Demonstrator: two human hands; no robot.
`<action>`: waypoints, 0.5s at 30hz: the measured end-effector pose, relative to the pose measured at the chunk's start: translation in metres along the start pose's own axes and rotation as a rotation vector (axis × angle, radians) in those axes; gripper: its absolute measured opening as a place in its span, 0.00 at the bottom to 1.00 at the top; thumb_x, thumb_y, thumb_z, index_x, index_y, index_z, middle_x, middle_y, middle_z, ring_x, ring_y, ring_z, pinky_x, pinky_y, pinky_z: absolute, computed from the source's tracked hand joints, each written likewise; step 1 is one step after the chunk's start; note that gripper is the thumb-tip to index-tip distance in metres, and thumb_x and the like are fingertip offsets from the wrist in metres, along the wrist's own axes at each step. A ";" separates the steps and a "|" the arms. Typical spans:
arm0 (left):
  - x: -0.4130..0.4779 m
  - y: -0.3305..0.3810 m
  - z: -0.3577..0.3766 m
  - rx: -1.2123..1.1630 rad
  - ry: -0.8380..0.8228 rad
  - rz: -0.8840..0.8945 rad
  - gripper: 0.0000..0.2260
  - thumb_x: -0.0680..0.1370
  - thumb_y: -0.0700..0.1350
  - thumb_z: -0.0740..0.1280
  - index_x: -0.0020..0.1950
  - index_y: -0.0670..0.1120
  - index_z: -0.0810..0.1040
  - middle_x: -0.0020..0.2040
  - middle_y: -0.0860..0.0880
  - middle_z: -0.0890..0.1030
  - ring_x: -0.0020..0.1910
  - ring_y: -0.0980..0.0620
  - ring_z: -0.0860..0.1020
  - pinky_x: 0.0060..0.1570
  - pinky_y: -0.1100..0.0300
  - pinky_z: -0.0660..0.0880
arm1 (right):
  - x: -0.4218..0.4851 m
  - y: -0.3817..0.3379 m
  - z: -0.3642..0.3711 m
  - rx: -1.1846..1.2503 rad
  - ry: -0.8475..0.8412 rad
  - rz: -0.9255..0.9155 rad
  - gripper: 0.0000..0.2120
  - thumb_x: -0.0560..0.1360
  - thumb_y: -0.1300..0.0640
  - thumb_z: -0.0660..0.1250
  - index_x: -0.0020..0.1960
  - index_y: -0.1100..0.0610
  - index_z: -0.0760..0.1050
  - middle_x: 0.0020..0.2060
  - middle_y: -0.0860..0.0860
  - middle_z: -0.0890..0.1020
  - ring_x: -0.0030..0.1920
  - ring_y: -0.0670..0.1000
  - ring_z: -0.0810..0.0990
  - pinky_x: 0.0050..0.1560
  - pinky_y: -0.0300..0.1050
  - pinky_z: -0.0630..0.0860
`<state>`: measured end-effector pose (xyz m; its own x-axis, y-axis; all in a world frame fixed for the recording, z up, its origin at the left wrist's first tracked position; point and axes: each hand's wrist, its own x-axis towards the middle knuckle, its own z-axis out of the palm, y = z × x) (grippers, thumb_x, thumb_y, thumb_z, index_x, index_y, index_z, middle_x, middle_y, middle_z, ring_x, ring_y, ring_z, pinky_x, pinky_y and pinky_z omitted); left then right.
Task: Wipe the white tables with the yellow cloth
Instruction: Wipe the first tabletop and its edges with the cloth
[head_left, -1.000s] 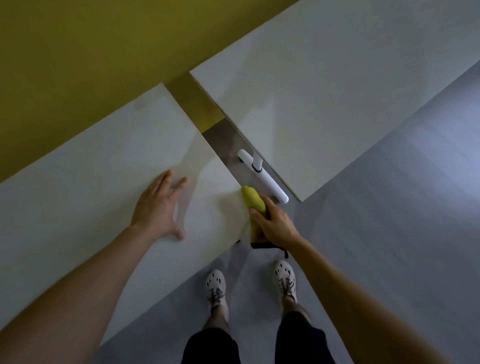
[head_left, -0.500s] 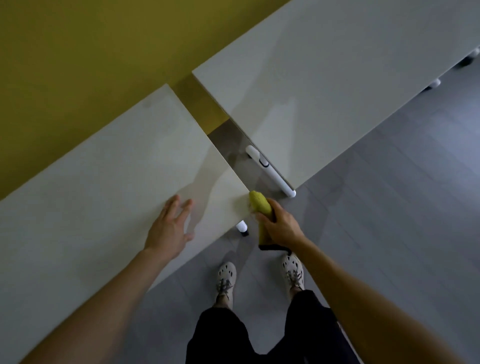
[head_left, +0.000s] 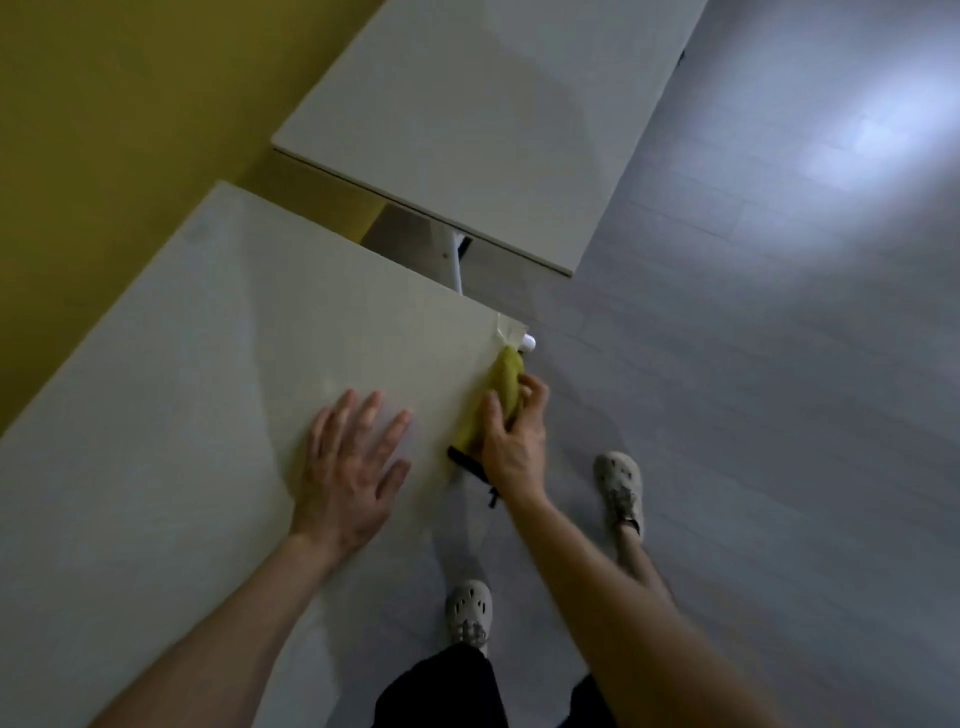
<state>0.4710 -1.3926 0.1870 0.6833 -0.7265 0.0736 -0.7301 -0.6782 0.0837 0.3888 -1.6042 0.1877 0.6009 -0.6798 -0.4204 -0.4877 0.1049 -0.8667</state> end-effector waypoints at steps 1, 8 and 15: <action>-0.004 -0.005 0.005 -0.026 0.036 0.032 0.26 0.86 0.58 0.60 0.85 0.54 0.69 0.86 0.44 0.64 0.86 0.36 0.59 0.79 0.32 0.61 | -0.032 0.012 0.020 0.028 0.026 0.024 0.19 0.85 0.44 0.66 0.73 0.38 0.63 0.68 0.46 0.78 0.62 0.54 0.81 0.64 0.62 0.79; -0.011 -0.011 0.017 -0.152 0.133 0.042 0.24 0.84 0.55 0.64 0.81 0.52 0.75 0.85 0.44 0.67 0.85 0.38 0.61 0.80 0.32 0.60 | -0.098 0.035 0.051 0.002 0.124 0.024 0.19 0.87 0.43 0.63 0.75 0.38 0.62 0.65 0.47 0.79 0.60 0.52 0.82 0.61 0.63 0.80; -0.010 -0.012 0.022 -0.182 0.178 0.042 0.23 0.84 0.52 0.64 0.80 0.52 0.76 0.84 0.44 0.69 0.85 0.38 0.63 0.81 0.33 0.60 | 0.045 -0.022 0.043 0.105 0.361 0.025 0.22 0.87 0.44 0.62 0.79 0.44 0.63 0.69 0.49 0.77 0.64 0.55 0.79 0.68 0.63 0.76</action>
<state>0.4730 -1.3794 0.1637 0.6551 -0.7119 0.2531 -0.7550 -0.6048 0.2533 0.4533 -1.6054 0.1760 0.3184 -0.8862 -0.3365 -0.4210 0.1858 -0.8878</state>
